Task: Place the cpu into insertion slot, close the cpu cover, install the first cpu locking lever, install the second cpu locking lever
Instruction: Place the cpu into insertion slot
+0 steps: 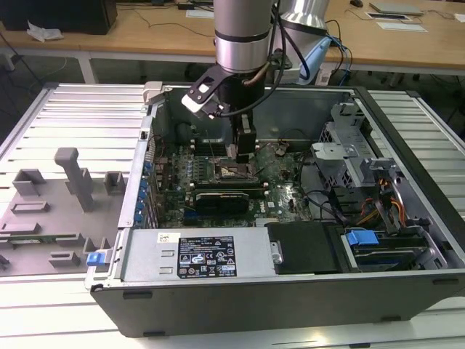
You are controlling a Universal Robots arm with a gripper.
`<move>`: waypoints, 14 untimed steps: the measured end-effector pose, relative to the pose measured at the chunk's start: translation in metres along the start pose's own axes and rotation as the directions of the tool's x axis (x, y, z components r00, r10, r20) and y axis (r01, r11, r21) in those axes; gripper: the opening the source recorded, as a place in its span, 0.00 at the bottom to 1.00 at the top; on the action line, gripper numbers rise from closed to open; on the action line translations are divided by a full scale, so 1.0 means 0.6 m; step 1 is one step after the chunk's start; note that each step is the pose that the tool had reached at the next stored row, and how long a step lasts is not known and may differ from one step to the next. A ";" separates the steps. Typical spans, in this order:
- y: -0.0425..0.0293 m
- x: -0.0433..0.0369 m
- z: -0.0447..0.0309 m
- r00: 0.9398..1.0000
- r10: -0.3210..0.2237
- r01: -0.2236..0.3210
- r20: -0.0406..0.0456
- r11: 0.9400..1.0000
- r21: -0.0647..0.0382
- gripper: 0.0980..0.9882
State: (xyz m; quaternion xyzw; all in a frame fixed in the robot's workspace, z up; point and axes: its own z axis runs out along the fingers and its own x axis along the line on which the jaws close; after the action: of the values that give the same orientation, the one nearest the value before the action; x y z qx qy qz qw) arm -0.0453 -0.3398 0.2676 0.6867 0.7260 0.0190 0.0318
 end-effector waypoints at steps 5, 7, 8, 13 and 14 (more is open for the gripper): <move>0.000 0.009 0.011 1.000 0.007 -0.007 0.000 1.000 0.000 0.50; 0.000 0.013 0.014 1.000 0.010 -0.010 0.001 1.000 0.000 0.50; 0.000 0.015 0.015 1.000 0.013 -0.013 0.001 1.000 0.000 0.50; -0.001 0.020 0.029 0.998 0.055 -0.055 0.004 0.998 0.001 0.50; -0.001 0.021 0.033 0.998 0.055 -0.055 0.004 0.998 0.001 0.50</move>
State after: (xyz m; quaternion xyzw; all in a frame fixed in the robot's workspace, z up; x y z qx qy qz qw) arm -0.0452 -0.3279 0.2476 0.7063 0.7069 0.0182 0.0322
